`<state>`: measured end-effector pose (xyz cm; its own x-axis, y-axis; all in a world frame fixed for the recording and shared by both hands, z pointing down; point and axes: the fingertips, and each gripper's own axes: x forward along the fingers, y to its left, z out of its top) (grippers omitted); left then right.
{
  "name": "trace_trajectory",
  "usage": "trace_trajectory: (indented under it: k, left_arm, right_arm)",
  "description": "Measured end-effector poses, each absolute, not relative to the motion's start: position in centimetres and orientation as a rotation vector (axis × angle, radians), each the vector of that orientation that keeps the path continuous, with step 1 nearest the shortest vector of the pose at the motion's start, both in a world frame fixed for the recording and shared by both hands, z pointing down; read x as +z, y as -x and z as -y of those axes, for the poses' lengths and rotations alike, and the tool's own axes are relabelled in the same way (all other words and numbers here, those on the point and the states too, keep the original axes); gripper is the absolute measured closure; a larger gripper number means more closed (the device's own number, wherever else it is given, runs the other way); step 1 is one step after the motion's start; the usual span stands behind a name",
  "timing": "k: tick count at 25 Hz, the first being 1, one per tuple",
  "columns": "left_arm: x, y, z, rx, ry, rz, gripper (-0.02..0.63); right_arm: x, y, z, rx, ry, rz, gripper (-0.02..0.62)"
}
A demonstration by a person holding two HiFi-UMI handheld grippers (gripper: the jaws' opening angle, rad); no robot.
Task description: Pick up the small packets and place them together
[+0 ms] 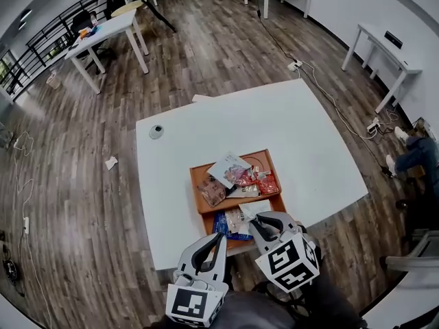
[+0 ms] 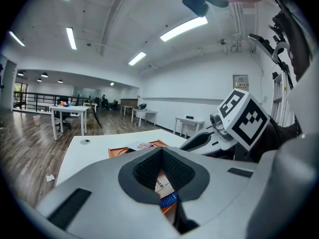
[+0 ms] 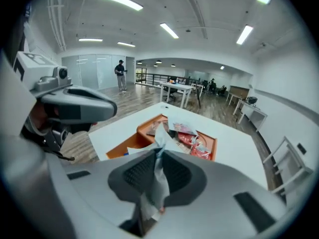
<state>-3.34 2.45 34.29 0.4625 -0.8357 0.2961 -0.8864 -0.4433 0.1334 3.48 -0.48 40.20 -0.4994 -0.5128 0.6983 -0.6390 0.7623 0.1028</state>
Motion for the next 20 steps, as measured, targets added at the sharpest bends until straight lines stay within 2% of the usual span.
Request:
trace_trajectory:
  k: [8,20]
  left_arm:
    - [34.7,4.9,-0.1,0.266,-2.418,1.519,0.603]
    - [36.3,9.1,4.7,0.264,-2.316,1.548,0.603]
  right_arm:
    - [37.0,-3.8,5.6,0.167,-0.972,2.256,0.540]
    - [39.9,-1.9,12.4,0.228,-0.947,2.169,0.538]
